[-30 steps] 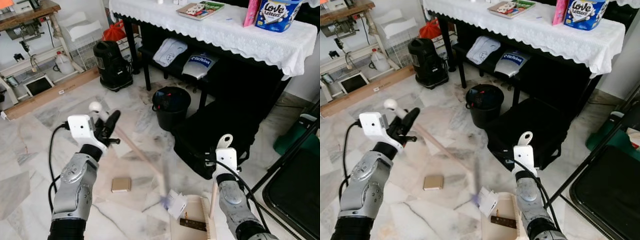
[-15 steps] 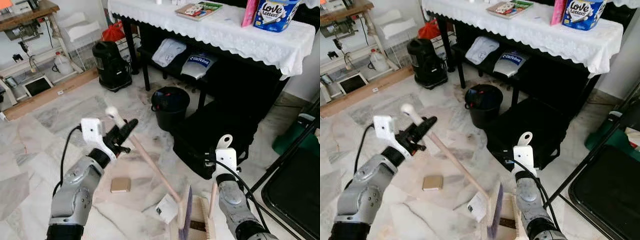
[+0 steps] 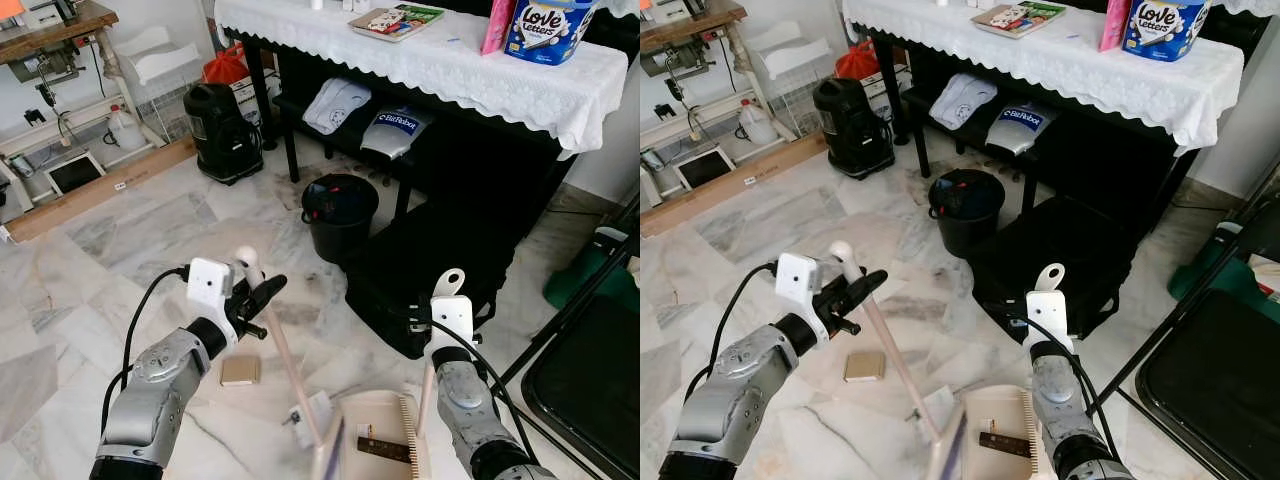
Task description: Sweep floor
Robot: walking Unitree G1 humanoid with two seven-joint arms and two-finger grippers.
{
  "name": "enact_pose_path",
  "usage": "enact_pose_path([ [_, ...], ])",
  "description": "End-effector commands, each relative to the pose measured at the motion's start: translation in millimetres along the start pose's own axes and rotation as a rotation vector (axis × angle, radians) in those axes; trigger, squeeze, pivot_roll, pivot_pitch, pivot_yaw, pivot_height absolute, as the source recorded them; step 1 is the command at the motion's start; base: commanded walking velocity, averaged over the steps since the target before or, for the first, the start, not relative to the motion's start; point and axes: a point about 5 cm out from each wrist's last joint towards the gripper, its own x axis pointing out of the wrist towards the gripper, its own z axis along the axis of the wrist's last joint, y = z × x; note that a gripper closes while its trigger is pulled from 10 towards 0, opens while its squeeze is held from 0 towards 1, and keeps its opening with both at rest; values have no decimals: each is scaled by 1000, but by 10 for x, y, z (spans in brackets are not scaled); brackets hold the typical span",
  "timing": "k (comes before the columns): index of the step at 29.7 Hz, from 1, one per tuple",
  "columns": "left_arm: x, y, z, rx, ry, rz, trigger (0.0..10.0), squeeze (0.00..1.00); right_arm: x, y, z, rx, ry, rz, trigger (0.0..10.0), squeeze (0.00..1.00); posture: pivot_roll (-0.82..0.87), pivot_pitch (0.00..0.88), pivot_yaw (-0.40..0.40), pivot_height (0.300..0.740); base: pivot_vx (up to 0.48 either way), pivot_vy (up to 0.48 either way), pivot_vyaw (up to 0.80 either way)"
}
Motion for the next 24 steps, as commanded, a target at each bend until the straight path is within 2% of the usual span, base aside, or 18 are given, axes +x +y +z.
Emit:
enact_pose_path([
  [1, -22, 66, 19, 73, -4, 41, 10000, 0, -3, 31, -25, -1, 23, 13, 10000, 0, 124, 83, 69, 740, 0, 0, 0],
  [5, -10, 113, 80, 61, -61, 102, 10000, 0, 37, -21, 49, 38, -10, -10, 10000, 0, 122, 79, 68, 740, 0, 0, 0],
  [10, -11, 132, 68, 50, -85, 133, 10000, 0, 63, -50, 105, 62, -33, -29, 10000, 0, 123, 75, 68, 740, 0, 0, 0],
  [12, -30, 141, 29, 35, -125, 196, 10000, 0, 83, -74, 171, 79, -67, -48, 10000, 0, 114, 74, 69, 740, 0, 0, 0],
  [15, -33, 115, 77, 40, -163, 219, 10000, 0, 95, -100, 221, 90, -93, -59, 10000, 0, 110, 75, 66, 740, 0, 0, 0],
  [17, -23, 93, 176, 45, -222, 242, 10000, 0, 106, -143, 283, 102, -127, -70, 10000, 0, 113, 72, 62, 740, 0, 0, 0],
  [24, -5, 126, 349, 73, -333, 328, 10000, 0, 121, -197, 484, 128, -221, -87, 10000, 0, 104, 67, 58, 740, 0, 0, 0],
])
